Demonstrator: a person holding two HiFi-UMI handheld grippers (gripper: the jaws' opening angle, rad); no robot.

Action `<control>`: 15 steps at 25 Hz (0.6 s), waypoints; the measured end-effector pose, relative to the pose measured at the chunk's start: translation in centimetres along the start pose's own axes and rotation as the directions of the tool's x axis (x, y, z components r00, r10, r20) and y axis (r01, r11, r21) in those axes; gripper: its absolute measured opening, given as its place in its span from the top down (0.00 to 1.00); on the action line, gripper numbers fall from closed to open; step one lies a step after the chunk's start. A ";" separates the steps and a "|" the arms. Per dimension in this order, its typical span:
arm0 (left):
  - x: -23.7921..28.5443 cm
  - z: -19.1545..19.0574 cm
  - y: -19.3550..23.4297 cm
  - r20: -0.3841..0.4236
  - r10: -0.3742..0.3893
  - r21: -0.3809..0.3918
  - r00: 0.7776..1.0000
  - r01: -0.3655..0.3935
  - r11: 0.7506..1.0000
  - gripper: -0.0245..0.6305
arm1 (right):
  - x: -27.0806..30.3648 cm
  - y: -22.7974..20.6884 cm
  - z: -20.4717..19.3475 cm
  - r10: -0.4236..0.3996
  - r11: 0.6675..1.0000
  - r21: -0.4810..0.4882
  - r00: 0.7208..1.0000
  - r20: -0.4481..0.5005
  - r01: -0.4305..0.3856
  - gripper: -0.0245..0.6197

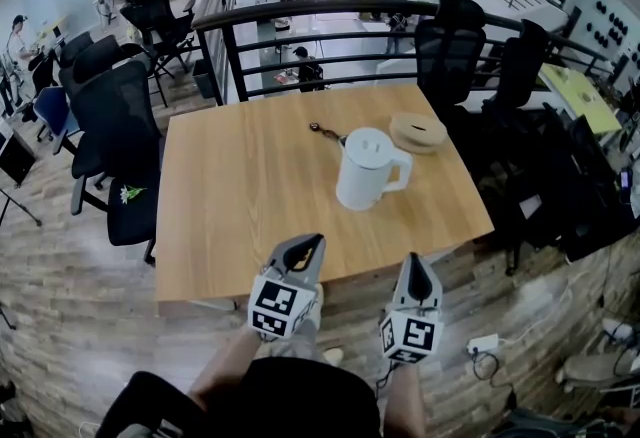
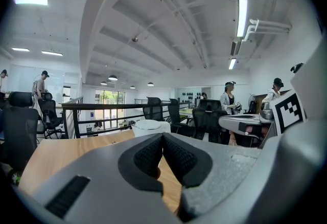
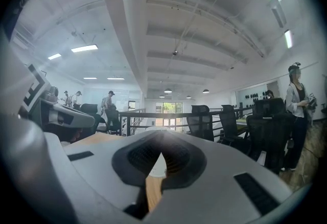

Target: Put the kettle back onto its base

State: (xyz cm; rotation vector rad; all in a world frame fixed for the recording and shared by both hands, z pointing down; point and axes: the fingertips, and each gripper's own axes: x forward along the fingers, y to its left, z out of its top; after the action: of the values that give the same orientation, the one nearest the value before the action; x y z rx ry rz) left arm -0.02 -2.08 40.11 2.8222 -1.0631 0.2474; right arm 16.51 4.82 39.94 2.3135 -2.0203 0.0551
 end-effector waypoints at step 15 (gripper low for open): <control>0.3 -0.3 0.6 -0.006 0.009 -0.003 1.000 -0.009 1.000 0.96 | 0.7 0.3 -0.4 0.011 1.000 -0.001 1.000 0.007 -0.011 0.97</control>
State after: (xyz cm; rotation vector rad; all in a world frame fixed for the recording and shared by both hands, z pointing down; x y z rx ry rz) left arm -0.21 -2.67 40.48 2.8130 -1.0743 0.2556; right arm 16.32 4.13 40.36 2.3048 -2.0361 0.0464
